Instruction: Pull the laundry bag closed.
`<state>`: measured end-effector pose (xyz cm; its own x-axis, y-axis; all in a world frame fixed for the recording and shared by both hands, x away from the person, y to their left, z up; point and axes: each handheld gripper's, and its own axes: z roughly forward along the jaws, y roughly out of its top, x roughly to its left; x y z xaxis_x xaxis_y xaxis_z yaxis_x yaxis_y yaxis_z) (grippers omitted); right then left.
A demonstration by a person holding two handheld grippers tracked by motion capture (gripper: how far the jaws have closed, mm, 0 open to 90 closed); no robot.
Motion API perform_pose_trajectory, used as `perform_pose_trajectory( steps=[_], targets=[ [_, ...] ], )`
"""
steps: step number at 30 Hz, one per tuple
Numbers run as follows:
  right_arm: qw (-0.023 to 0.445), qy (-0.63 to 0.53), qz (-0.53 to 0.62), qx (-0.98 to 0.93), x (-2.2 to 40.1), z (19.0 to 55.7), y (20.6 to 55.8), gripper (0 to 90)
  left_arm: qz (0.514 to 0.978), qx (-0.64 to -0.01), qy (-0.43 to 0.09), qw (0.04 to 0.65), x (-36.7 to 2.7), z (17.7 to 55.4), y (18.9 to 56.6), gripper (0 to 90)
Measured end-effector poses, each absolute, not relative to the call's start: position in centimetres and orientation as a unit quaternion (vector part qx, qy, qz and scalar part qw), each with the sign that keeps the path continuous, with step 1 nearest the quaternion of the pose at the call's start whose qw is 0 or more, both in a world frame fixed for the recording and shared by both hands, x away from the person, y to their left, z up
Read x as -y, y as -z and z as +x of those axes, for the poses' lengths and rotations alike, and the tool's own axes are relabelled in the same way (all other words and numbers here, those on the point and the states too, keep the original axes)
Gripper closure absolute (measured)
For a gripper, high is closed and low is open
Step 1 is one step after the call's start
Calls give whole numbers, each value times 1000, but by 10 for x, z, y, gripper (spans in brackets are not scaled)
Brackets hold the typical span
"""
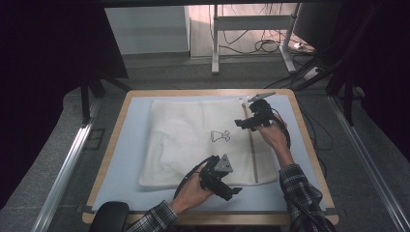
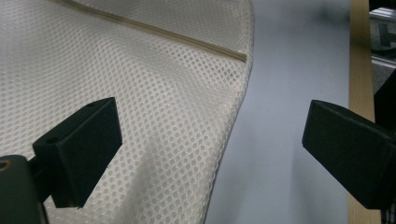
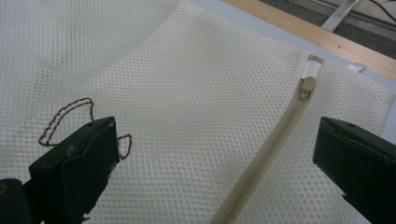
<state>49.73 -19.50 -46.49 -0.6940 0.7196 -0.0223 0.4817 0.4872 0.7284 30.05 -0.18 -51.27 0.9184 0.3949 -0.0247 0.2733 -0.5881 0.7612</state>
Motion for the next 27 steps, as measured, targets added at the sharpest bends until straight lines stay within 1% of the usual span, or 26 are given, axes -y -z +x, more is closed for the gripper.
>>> perform_pose_trajectory(
  steps=[16,27],
  targets=[
    [173,-363,328,-855,188,475,459,1,884,-201,-90,413,-20,300,505,42],
    [179,-354,327,-858,192,468,459,0,882,-214,-99,409,-38,301,505,42]
  ],
)
